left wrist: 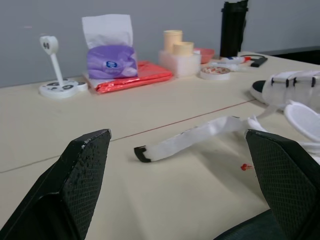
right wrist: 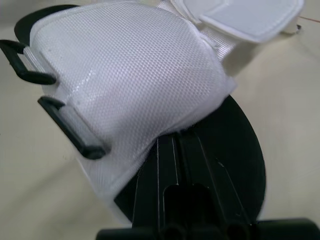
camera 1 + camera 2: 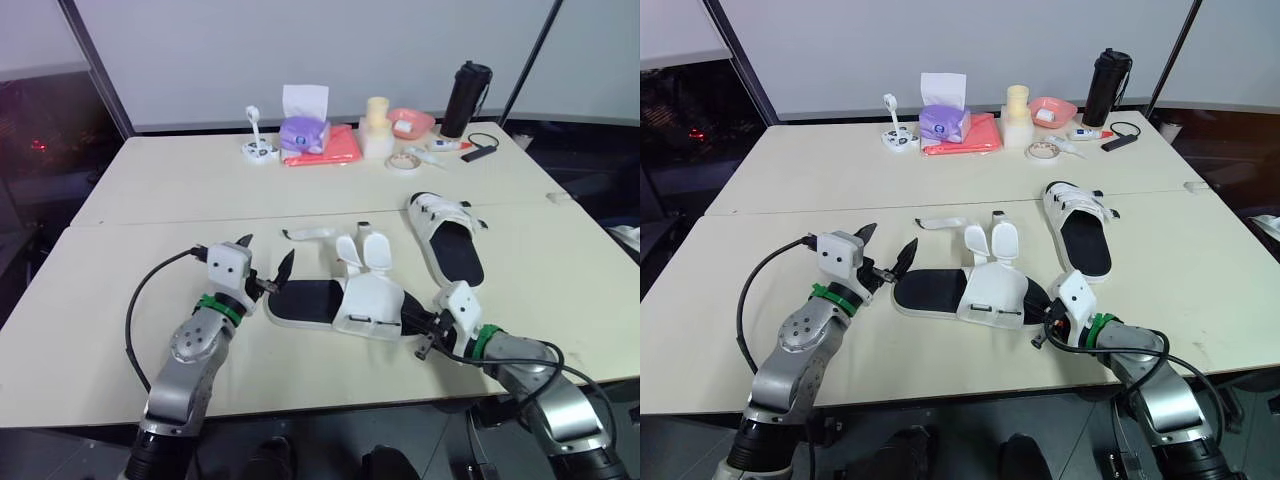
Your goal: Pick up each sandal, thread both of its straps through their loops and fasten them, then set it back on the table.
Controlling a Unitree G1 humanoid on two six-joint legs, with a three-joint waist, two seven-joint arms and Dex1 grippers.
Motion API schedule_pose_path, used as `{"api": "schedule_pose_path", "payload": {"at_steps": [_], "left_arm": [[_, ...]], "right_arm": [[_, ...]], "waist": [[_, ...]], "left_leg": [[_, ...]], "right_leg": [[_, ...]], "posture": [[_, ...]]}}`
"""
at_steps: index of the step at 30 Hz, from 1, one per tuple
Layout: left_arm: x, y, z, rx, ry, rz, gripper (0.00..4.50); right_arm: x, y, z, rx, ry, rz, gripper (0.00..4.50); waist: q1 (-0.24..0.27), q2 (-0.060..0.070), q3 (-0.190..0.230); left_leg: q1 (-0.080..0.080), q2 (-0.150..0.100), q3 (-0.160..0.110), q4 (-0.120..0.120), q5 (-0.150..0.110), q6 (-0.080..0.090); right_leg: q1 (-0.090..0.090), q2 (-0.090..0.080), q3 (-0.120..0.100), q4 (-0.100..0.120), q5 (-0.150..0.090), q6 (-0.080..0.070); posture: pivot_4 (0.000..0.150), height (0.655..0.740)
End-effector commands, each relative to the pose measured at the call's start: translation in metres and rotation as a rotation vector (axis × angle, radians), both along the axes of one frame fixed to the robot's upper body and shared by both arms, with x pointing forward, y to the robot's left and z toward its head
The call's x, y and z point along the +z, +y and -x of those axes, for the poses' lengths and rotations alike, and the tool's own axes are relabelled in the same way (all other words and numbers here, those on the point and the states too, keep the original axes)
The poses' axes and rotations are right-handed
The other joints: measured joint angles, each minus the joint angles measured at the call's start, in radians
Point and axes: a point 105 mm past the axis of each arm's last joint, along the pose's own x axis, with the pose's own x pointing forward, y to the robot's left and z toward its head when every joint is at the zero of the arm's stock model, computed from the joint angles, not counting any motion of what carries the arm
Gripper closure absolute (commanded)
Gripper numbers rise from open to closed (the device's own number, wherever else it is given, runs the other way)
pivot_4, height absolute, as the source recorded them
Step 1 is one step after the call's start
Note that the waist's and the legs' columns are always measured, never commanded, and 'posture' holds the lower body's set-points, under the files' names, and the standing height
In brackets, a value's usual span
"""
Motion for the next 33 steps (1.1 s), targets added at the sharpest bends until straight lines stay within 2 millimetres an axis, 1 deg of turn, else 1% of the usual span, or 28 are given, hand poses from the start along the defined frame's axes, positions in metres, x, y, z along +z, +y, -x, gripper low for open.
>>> {"api": "schedule_pose_path", "payload": {"at_steps": [1,4,7,12,14,16,18,20,24,29,33], "left_arm": [[0.012,-0.001,0.001,-0.046,-0.031,-0.006,0.00],[0.008,-0.006,0.000,-0.128,0.012,0.004,0.00],[0.009,-0.010,-0.008,-0.257,0.100,0.073,0.00],[0.021,-0.013,-0.036,-0.463,0.331,0.302,0.00],[0.020,-0.017,-0.047,-0.525,0.443,0.373,0.00],[0.018,-0.023,-0.058,-0.544,0.529,0.418,0.00],[0.018,-0.034,-0.064,-0.576,0.600,0.456,0.00],[0.015,-0.048,-0.072,-0.586,0.684,0.492,0.00],[0.005,-0.074,-0.084,-0.578,0.801,0.516,0.00],[-0.003,-0.100,-0.091,-0.564,0.881,0.538,0.00],[0.001,-0.108,-0.101,-0.529,0.875,0.608,0.00]], "right_arm": [[-0.026,0.010,0.006,0.052,0.076,0.030,4.44],[-0.036,0.012,0.009,0.068,0.096,0.055,4.44],[-0.036,0.014,0.009,0.073,0.091,0.053,4.44],[-0.036,0.017,0.010,0.090,0.085,0.070,4.44],[-0.036,0.018,0.011,0.098,0.079,0.079,4.44],[-0.034,0.021,0.011,0.104,0.072,0.081,4.44],[-0.032,0.022,0.012,0.108,0.064,0.085,4.44],[-0.031,0.023,0.012,0.110,0.058,0.091,4.44],[-0.027,0.023,0.011,0.108,0.047,0.098,4.44],[-0.026,0.022,0.011,0.102,0.039,0.106,4.44],[-0.025,0.022,0.012,0.099,0.036,0.110,4.44]], "waist": [[-0.002,0.000,0.000],[-0.009,-0.002,-0.002],[-0.015,-0.003,-0.003],[-0.018,-0.005,-0.004],[-0.019,-0.006,-0.004],[-0.019,-0.006,-0.004],[-0.023,-0.007,-0.005],[-0.022,-0.008,-0.004],[-0.023,-0.010,-0.003],[-0.024,-0.011,-0.003],[-0.024,-0.011,-0.003]], "left_leg": [[0.000,0.000,0.000,0.000,0.000,0.000],[0.003,0.000,0.000,-0.001,0.000,0.000],[0.010,0.001,-0.002,-0.003,0.000,0.000],[0.011,0.001,-0.005,-0.003,-0.001,0.000],[0.011,0.001,-0.005,-0.003,-0.001,0.000],[0.011,0.000,-0.005,-0.003,-0.001,0.000],[0.011,0.000,-0.004,-0.003,-0.001,0.000],[0.011,0.000,-0.004,-0.004,-0.001,0.000],[0.011,0.000,-0.004,-0.006,-0.001,0.000],[0.011,0.000,-0.003,-0.007,-0.001,0.000],[0.011,0.000,-0.003,-0.008,-0.001,0.000]], "right_leg": [[0.000,0.000,0.000,0.000,0.000,0.000],[0.003,0.000,0.000,-0.001,0.000,0.000],[0.011,0.001,-0.003,-0.005,-0.002,-0.003],[0.012,0.001,-0.003,-0.006,-0.001,-0.003],[0.013,0.001,-0.004,-0.006,0.000,0.000],[0.013,0.001,-0.004,-0.006,0.000,0.000],[0.013,0.001,-0.005,-0.006,0.000,0.001],[0.013,0.001,-0.004,-0.007,0.000,0.001],[0.012,0.001,-0.005,-0.007,0.000,0.001],[0.011,0.001,-0.004,-0.007,0.000,0.001],[0.011,0.001,-0.004,-0.008,0.000,0.001]], "posture": [[0.150,0.7400],[0.150,0.7400],[0.150,0.7400],[0.150,0.7400],[0.150,0.7400],[0.150,0.7400],[0.150,0.7400],[0.150,0.7400],[0.150,0.7400],[0.150,0.7400],[0.150,0.7400]]}}
